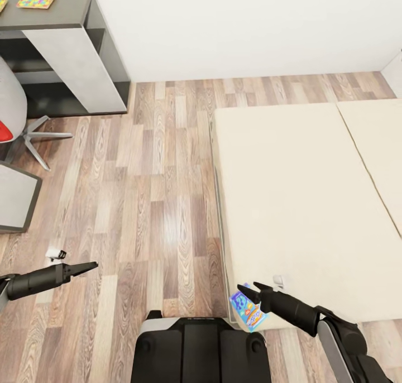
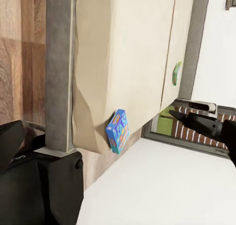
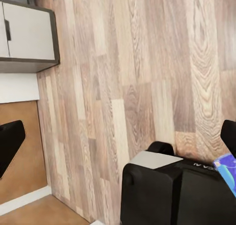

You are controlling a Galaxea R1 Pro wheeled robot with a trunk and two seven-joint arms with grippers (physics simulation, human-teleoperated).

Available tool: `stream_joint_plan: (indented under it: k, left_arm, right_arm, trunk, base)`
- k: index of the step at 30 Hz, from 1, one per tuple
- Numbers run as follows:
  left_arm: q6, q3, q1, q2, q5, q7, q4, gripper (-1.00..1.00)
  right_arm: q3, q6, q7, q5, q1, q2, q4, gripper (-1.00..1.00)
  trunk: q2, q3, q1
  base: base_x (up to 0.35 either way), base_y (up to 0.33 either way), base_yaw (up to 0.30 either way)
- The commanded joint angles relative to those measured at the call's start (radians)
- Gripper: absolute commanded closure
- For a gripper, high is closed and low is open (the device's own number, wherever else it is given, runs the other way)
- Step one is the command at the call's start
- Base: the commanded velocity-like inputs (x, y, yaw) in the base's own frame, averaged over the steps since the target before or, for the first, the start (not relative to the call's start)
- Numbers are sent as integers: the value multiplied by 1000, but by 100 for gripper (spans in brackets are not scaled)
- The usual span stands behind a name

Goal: Put all the toys in the child's room - the three board games (two on the bed and one on the table), the two jigsaw puzzles on the table, and the tennis ball on the table - inside the toy box on the table in the child's room.

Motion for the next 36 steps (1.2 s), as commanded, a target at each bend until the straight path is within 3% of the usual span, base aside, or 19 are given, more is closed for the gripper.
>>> stream_joint_plan:
  k: [1, 9, 18, 26, 36]
  left_arm:
    - [3, 0, 5, 0, 0, -4, 4, -100]
    - [-51, 0, 33, -9, 4, -4, 19, -100]
    - [-65, -1, 36, -10, 6, -4, 59, -100]
    - [-115, 0, 37, -9, 6, -4, 93, -100]
    - [-125, -3, 37, -11, 5, -4, 101, -100]
  right_arm:
    - [-1, -4, 5, -10, 6, 1, -1, -100]
    - [2, -68, 28, -45, 30, 4, -1, -100]
    - [8, -75, 29, -51, 32, 8, -11, -100]
    - [13, -68, 28, -53, 33, 36, -18, -100]
    - [15, -76, 29, -54, 33, 44, -17, -100]
  trunk:
    - [-1, 1, 1]
    - [-1, 8, 1]
    - [-1, 10, 1]
    - [-1, 10, 1]
    - [-1, 10, 1]
  base:
    - [0, 0, 0]
    - [0, 0, 0]
    - [0, 0, 0]
    - [0, 0, 0]
    - [0, 0, 0]
